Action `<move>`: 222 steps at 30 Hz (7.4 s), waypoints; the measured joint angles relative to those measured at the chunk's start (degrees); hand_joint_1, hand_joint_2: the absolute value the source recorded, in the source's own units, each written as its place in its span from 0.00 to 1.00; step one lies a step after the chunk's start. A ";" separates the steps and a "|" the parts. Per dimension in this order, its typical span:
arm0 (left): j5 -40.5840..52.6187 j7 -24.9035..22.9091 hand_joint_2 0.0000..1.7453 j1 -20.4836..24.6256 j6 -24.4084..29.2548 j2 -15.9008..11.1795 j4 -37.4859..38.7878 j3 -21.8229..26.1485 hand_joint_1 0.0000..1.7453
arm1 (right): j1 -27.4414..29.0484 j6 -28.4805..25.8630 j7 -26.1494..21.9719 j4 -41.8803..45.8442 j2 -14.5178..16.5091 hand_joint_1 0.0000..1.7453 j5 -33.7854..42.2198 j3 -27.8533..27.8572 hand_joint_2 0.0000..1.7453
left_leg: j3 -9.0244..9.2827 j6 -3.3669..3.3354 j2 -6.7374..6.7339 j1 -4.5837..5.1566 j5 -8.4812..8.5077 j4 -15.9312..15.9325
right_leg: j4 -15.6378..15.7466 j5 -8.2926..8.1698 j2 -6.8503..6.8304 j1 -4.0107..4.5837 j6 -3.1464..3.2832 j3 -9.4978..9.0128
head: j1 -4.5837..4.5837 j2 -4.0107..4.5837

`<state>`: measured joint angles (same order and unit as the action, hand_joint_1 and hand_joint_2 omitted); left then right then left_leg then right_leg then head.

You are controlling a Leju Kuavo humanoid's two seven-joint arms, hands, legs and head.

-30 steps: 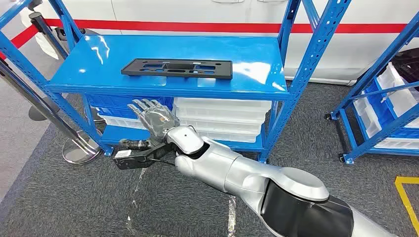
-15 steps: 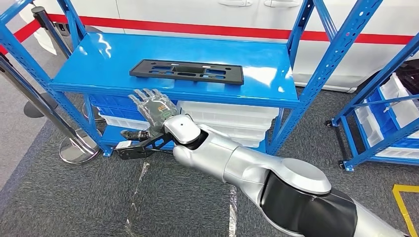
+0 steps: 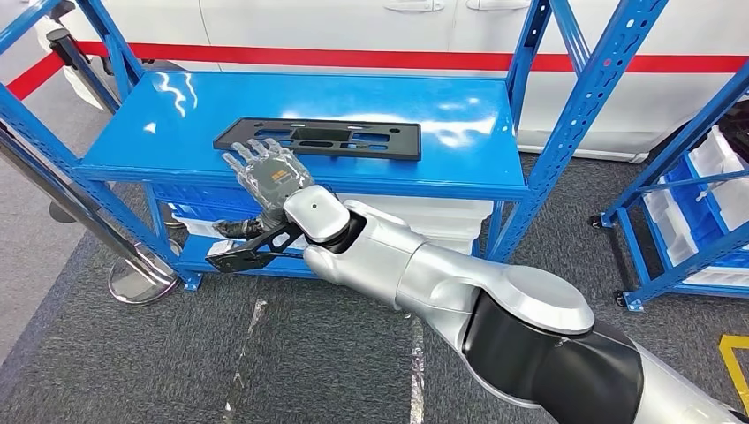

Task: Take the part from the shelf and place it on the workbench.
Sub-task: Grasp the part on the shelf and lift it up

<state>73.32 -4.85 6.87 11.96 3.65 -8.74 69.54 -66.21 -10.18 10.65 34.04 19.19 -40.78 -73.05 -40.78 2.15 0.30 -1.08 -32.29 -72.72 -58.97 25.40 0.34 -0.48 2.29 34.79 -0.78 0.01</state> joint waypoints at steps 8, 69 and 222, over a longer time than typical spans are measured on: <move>0.47 -1.16 0.00 -0.18 0.18 -0.08 0.02 0.03 0.00 | -0.44 0.09 1.00 -0.14 -0.61 0.00 -0.54 -0.07 0.00 | 4.66 -1.62 0.07 0.72 8.56 14.15 | 0.05 1.73 0.37 0.38 -1.05 -1.79 | 0.12 0.01; 1.77 0.21 0.00 -0.17 -0.07 -0.26 0.09 1.38 0.00 | 1.39 8.74 3.95 -3.94 -7.82 0.00 2.97 -0.78 1.00 | 5.13 -3.00 -0.07 1.31 8.22 14.40 | -0.40 0.00 0.50 0.53 -0.55 0.41 | 0.30 0.00; 2.18 3.03 1.00 0.17 0.13 -0.18 0.22 4.94 0.00 | 7.35 -7.22 1.98 6.17 -11.53 1.00 -11.95 -0.89 1.00 | 6.96 -1.72 0.10 0.48 6.93 15.19 | -0.43 0.33 0.29 0.48 -0.86 0.15 | 0.24 0.00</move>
<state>75.50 -1.82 7.04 12.09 3.48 -8.52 74.48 -58.85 -17.40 12.63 40.21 7.66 -52.73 -73.93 -33.82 0.42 0.40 -0.60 -25.36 -57.53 -59.40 25.73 0.64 0.00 1.43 34.94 -0.54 0.01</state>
